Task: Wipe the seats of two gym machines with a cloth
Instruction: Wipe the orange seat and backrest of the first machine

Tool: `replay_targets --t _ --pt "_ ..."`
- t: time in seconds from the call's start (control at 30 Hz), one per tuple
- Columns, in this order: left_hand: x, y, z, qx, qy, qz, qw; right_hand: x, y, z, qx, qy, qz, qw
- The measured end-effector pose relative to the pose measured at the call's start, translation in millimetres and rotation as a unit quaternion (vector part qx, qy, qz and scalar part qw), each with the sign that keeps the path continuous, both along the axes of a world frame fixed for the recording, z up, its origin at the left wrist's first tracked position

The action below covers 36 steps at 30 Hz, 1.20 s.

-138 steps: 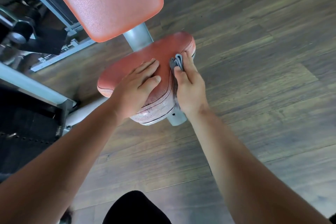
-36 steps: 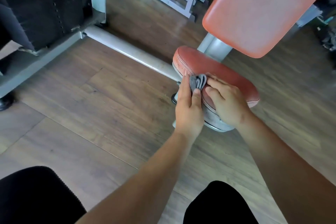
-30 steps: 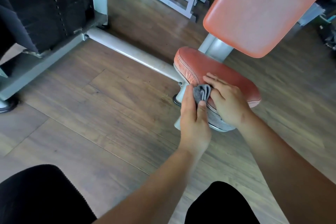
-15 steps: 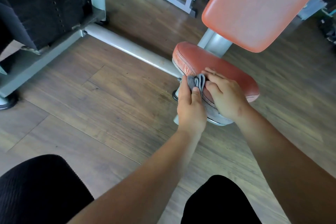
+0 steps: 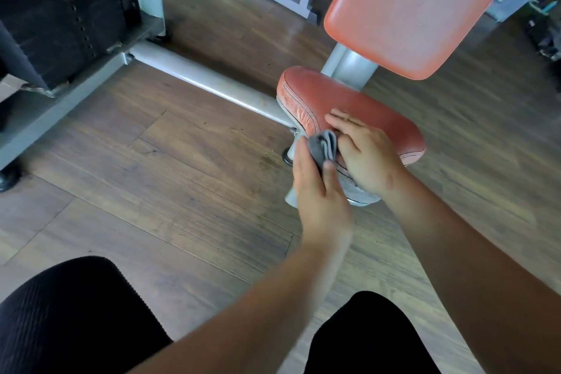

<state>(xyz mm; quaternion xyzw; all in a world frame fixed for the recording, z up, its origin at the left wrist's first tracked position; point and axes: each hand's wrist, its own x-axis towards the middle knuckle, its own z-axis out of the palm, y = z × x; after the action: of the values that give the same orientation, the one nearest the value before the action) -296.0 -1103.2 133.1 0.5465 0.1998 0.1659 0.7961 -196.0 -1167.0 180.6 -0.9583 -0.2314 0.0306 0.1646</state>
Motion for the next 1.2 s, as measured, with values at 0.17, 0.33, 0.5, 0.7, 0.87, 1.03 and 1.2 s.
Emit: replay_targets --t 0.17,0.33,0.5,0.7,0.87,1.03,1.2 --pt "21 8 -9 0.012 0.017 0.012 1.000 0 0 2 0.000 0.002 -0.003 1.000" --pt "18 10 -5 -0.022 -0.015 -0.007 1.000 1 -1 -1 -0.003 0.003 -0.001 1.000" --pt "22 26 -12 0.011 -0.025 -0.058 0.998 0 0 1 -0.004 -0.004 -0.002 1.000" --pt "26 28 -16 -0.046 -0.030 -0.074 0.996 1 0 0 -0.009 -0.009 0.004 1.000" --pt "30 39 -24 -0.043 -0.022 -0.097 0.994 1 1 0 -0.013 -0.010 -0.006 1.000" --pt "34 37 -17 -0.056 0.003 -0.089 0.995 1 0 -1 -0.006 -0.009 -0.002 1.000" --pt "21 36 -19 -0.068 -0.012 -0.108 0.992 1 0 -1 0.005 -0.009 -0.006 1.000"
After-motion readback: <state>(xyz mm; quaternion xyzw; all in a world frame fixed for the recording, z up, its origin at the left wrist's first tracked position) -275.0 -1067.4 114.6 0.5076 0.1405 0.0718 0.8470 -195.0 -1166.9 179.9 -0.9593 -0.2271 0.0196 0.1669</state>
